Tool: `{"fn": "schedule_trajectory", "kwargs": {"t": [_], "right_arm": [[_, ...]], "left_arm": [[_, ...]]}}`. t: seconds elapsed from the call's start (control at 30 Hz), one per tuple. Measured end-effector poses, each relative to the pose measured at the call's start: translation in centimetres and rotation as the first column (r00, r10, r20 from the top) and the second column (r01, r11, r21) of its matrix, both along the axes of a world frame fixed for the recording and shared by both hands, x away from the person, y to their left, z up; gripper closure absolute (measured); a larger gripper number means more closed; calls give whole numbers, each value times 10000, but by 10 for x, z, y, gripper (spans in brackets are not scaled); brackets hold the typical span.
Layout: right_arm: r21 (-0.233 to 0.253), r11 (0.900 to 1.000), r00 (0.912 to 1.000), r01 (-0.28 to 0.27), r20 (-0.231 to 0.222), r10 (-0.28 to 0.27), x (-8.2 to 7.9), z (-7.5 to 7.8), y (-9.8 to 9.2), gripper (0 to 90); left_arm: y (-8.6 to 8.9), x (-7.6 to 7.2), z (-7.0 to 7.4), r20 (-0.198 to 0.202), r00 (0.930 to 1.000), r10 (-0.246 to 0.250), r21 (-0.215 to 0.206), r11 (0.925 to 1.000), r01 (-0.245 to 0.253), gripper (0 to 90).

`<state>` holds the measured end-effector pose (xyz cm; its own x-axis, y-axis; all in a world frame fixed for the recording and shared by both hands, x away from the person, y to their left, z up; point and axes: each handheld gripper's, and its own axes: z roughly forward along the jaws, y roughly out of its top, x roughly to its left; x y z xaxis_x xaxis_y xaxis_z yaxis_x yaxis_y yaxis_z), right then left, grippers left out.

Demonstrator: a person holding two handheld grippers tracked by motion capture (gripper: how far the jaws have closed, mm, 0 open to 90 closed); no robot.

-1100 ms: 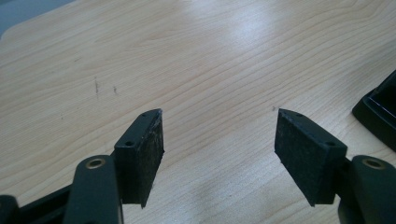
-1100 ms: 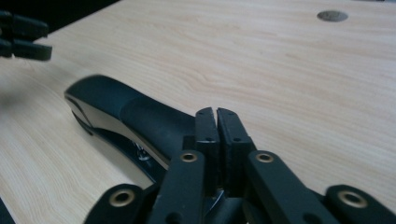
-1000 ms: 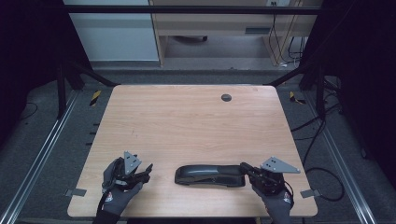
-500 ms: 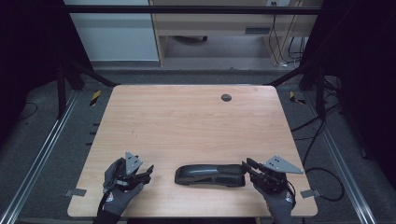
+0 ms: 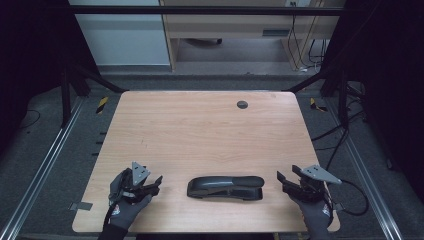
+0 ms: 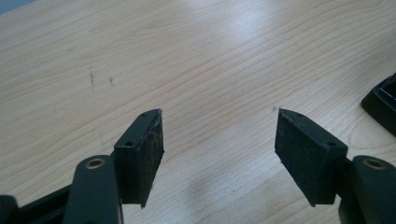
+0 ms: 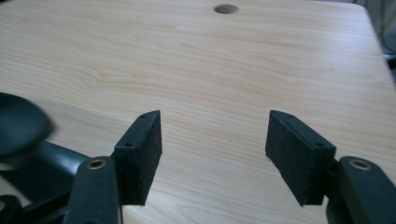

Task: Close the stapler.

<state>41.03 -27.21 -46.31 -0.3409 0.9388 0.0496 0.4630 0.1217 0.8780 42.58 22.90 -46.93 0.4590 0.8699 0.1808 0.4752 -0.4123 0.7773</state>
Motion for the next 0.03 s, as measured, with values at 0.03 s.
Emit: {"fn": "schedule_trajectory", "kwargs": {"t": [0.03], "right_arm": [[0, 10000, 10000, 0, 0, 0, 0, 0, 0, 356]], "left_arm": [[0, 0, 0, 0, 10000, 0, 0, 10000, 0, 321]]}}
